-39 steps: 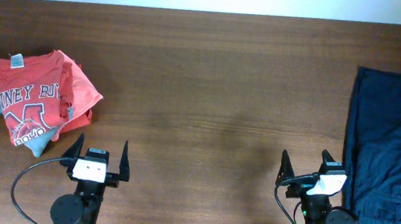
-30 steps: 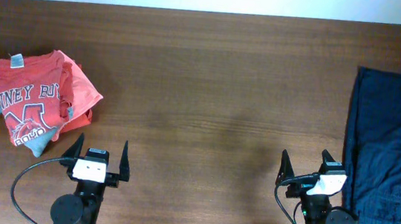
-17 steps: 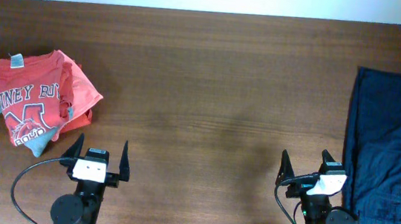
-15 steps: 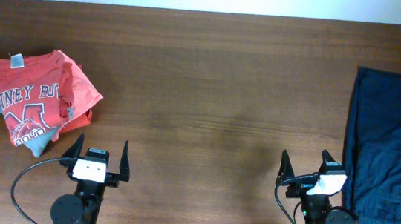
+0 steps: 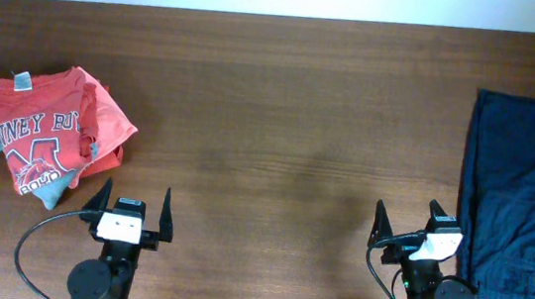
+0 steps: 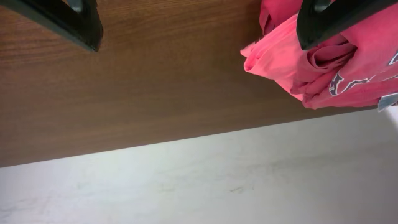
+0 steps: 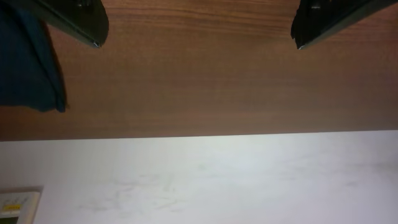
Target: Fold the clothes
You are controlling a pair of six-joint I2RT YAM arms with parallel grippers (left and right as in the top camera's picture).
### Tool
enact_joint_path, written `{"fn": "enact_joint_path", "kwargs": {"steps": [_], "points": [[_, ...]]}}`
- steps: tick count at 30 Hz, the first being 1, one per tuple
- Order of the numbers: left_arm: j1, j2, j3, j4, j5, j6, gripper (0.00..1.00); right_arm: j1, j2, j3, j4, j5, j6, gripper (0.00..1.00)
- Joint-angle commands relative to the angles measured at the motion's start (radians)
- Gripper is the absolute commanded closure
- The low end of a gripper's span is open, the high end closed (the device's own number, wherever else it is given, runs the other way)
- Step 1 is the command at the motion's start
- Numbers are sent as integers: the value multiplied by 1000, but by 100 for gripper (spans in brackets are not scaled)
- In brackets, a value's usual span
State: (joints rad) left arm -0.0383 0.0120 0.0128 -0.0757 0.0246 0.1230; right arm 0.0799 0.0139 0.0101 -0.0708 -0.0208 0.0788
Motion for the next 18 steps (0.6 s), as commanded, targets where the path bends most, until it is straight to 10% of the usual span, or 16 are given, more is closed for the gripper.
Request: {"fn": "enact_joint_path", "kwargs": {"steps": [1,18], "points": [[4,-7,-4,-5,-10,5,1,-1,-8,-5,-4,-13,8,1],[4,-7,6,4,-2,-7,1,-2,-8,16,-31,7,8,2]]}}
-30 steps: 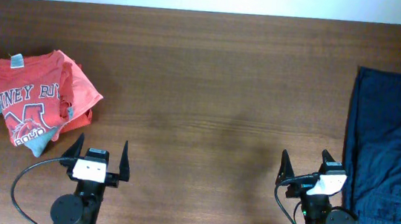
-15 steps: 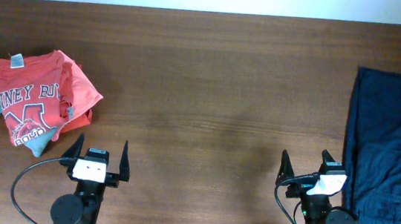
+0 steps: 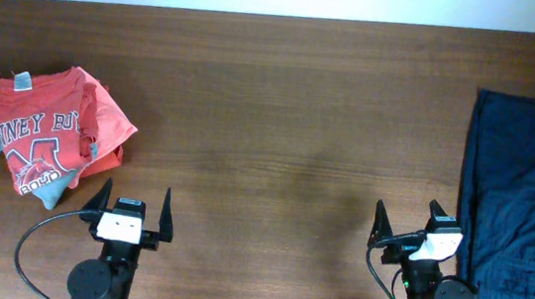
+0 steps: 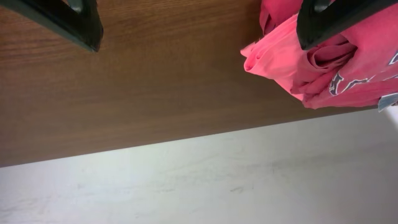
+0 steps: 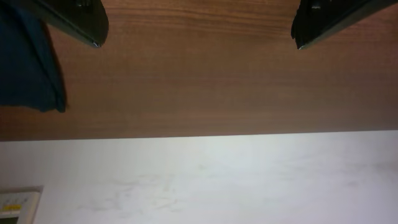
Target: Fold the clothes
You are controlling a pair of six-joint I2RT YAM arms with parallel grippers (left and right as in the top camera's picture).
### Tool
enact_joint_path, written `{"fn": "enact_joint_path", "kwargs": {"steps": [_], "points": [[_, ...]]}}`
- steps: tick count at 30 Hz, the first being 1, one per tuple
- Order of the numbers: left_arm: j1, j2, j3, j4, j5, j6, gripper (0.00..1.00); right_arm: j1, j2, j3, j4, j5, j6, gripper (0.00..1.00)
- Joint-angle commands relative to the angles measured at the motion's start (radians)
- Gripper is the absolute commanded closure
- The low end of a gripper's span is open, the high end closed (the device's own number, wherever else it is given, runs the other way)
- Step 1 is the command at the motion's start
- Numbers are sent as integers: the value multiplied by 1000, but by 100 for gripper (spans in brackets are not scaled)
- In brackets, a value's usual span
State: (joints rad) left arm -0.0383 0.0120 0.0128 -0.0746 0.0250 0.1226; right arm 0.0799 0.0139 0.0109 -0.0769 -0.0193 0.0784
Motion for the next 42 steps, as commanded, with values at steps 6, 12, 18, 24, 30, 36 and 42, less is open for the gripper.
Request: {"fn": "enact_joint_path", "kwargs": {"steps": [6,12,18,24,30,36,42], "points": [[4,32,109,-27,-3,-28,1,-3,17,154,-179,98,9,1],[4,208,288,-97,-4,-28,1,-3,170,367,-314,209,8,1],[4,475,487,-131,-3,-28,1,-3,422,592,-460,329,8,1],[4,720,657,-238,-3,-28,1,-35,725,799,-628,353,8,1],[4,865,710,-272,47,-28,1,-181,999,907,-721,332,8,1],[4,920,710,-271,113,-28,1,-387,1220,908,-720,217,8,11],[4,925,710,-271,113,-28,1,-496,1398,908,-693,217,8,22]]}}
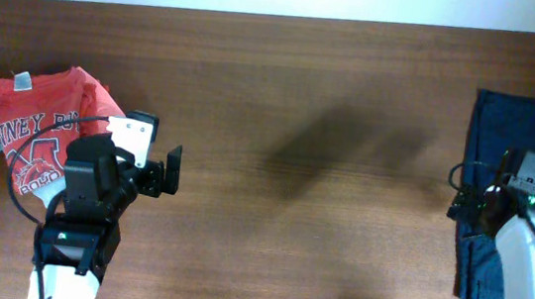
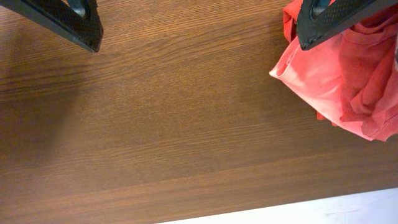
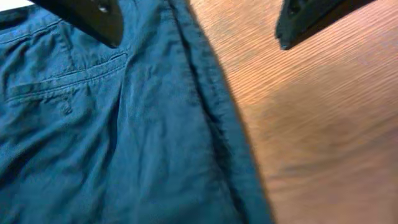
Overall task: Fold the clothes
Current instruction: 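Reach the right gripper down and grasp the navy pants' edge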
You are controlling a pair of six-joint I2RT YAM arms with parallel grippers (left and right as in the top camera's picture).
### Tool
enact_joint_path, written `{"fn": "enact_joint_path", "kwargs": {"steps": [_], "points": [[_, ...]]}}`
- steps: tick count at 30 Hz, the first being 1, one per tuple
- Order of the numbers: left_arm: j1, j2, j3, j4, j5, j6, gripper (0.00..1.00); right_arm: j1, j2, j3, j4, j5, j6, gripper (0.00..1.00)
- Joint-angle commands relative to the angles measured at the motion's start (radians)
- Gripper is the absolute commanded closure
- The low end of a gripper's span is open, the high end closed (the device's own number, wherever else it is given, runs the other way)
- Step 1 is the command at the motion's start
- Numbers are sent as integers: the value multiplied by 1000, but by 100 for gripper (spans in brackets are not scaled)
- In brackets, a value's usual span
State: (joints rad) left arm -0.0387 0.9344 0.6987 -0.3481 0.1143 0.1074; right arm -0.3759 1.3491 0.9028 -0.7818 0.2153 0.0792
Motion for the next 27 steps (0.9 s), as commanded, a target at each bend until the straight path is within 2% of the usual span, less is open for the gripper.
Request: {"fn": "enact_joint_path", "kwargs": {"steps": [1,6,8,12,15,27], "points": [[5,2,24,3,24,-13,1,-51,85,16,17,-16,8,26],[5,2,24,2,24,-13,1,-113,183,16,66,-6,9,30],[5,2,24,2,24,-13,1,-127,206,16,79,-5,8,35],[4,2,24,2,24,-13,1,-136,238,16,94,-4,8,39],[5,2,24,2,24,-13,1,-136,257,16,98,-3,8,48],[5,2,24,2,24,-13,1,-136,277,14,105,-6,8,55]]}}
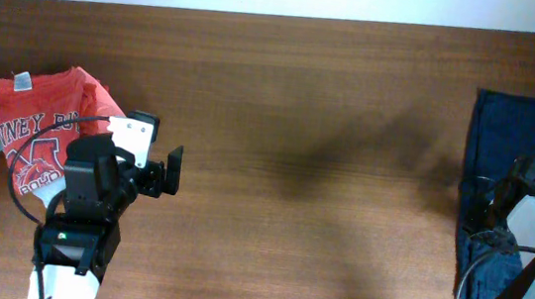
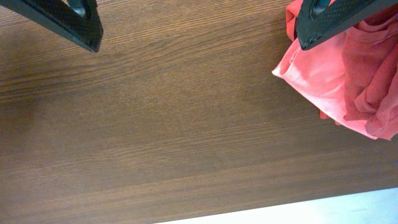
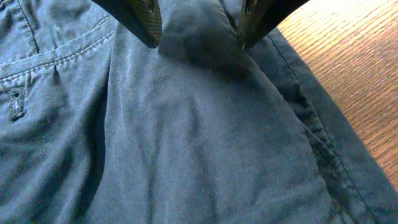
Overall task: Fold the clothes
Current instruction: 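Reach the right gripper down and grasp the navy pants' edge, then drag the navy pants leftward to the table center with the right gripper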
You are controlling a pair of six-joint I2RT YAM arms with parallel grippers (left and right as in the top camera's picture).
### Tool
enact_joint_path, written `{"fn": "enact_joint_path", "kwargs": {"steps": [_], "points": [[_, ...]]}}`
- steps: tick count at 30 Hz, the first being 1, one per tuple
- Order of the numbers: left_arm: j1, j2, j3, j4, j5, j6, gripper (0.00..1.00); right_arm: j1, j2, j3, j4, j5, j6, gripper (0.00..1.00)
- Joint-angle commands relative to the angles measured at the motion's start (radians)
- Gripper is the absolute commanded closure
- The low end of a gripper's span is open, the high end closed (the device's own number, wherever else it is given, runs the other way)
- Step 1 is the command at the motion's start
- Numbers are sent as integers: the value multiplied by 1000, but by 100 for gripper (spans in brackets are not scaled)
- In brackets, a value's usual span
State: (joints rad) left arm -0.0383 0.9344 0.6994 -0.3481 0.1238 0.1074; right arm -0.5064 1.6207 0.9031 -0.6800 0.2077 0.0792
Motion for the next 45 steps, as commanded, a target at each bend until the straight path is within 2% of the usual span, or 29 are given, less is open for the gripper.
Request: {"fn": "enact_joint_path", "kwargs": {"steps": [1,7,8,10,14,21,34,36,38,40,45], "points": [[4,2,24,2,14,-13,1,-5,6,13,3,1,8,55],[4,2,24,3,14,-13,1,-5,6,-20,34,-5,8,56],[4,2,24,3,14,-13,1,-5,6,-24,38,-16,8,59],[4,2,24,3,14,-13,1,-5,5,-22,41,-21,8,76],[4,2,24,4,11,-13,1,-5,-3,22,13,-99,7,96],[4,2,24,21,11,-13,1,3,-33,169,-128,-206,-1,96],[4,2,24,21,11,-13,1,153,93,127,-103,-270,-19,93],[4,2,24,21,11,-13,1,176,107,127,-94,-307,-27,89],[4,2,24,21,11,-13,1,200,118,127,-83,-330,-27,77],[4,2,24,21,11,-13,1,215,121,127,-76,-332,-27,71],[4,2,24,23,11,-13,1,217,113,145,-88,-336,-37,70]]}}
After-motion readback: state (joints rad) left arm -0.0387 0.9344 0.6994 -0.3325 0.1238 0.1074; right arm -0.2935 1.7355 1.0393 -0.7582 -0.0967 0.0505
